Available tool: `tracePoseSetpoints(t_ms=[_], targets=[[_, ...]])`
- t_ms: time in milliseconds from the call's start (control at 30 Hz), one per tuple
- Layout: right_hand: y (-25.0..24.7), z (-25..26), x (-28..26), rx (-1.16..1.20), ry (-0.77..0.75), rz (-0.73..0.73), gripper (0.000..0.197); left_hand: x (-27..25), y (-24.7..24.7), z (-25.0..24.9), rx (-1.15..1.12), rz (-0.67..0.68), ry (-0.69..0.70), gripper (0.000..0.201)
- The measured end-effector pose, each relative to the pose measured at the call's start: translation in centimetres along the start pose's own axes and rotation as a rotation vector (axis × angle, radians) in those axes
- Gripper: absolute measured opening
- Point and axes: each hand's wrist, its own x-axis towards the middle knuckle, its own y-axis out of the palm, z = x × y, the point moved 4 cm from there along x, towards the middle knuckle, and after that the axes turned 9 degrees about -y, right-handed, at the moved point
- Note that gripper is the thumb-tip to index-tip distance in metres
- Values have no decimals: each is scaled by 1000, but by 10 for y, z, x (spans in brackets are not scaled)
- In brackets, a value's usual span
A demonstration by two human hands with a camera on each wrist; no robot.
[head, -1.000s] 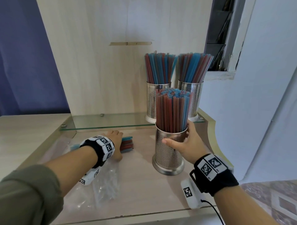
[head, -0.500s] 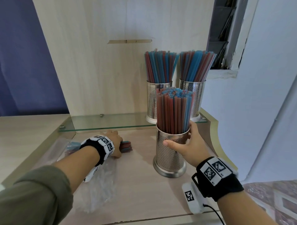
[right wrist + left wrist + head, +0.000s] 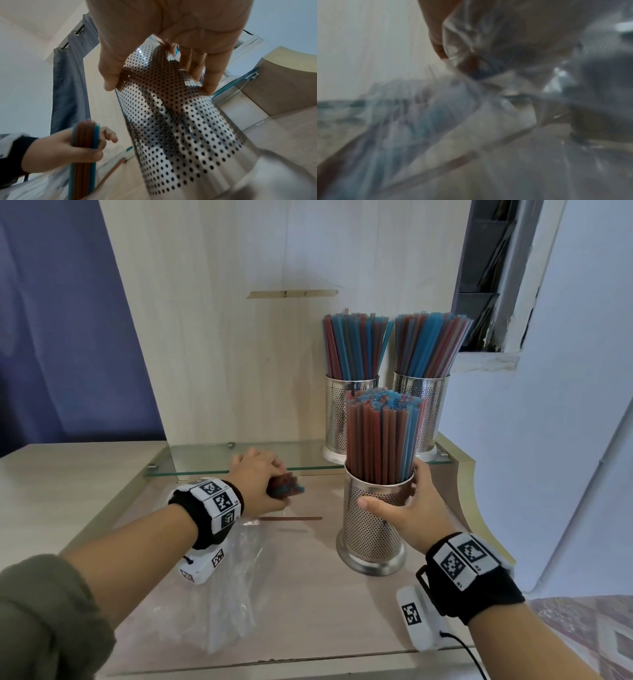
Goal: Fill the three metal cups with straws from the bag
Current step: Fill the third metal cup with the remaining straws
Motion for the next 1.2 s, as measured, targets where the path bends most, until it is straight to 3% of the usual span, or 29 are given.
tracePoseSetpoints(t_ms=[67,167,300,367,500,700,833,967,1067,1133,1200], targets=[[0,0,0,1,0,1,88,-6,-15,-3,-96,-59,31,22],[0,0,0,-10,6,2,89,-12,-39,-8,-173,-102,17,32],[0,3,0,-24,11,1,88,-7,-59,-1,-206,3,-100,75],[0,3,0,-26,14,5,86,-2,-62,5,-240,49,-132,83],[0,4,-1,-32,19,1,83,-8,-44,-5,-137,131,-54,35],[2,1,0,-3,22,0,85,-25,20,-17,57,274,102,20],[1,0,0,0,18,-5,84,-31,56,-11,266,475,121,41],[1,0,-1,-7,22,2,83,-29,55,-6,156,475,62,41],[1,1,-1,-16,13,5,82,-32,49,1,70,558,3,79],[1,2,0,-29,11,2,82,-37,47,4,140,612,13,93],[0,2,0,-34,8,-3,81,-39,46,2,275,572,61,84]])
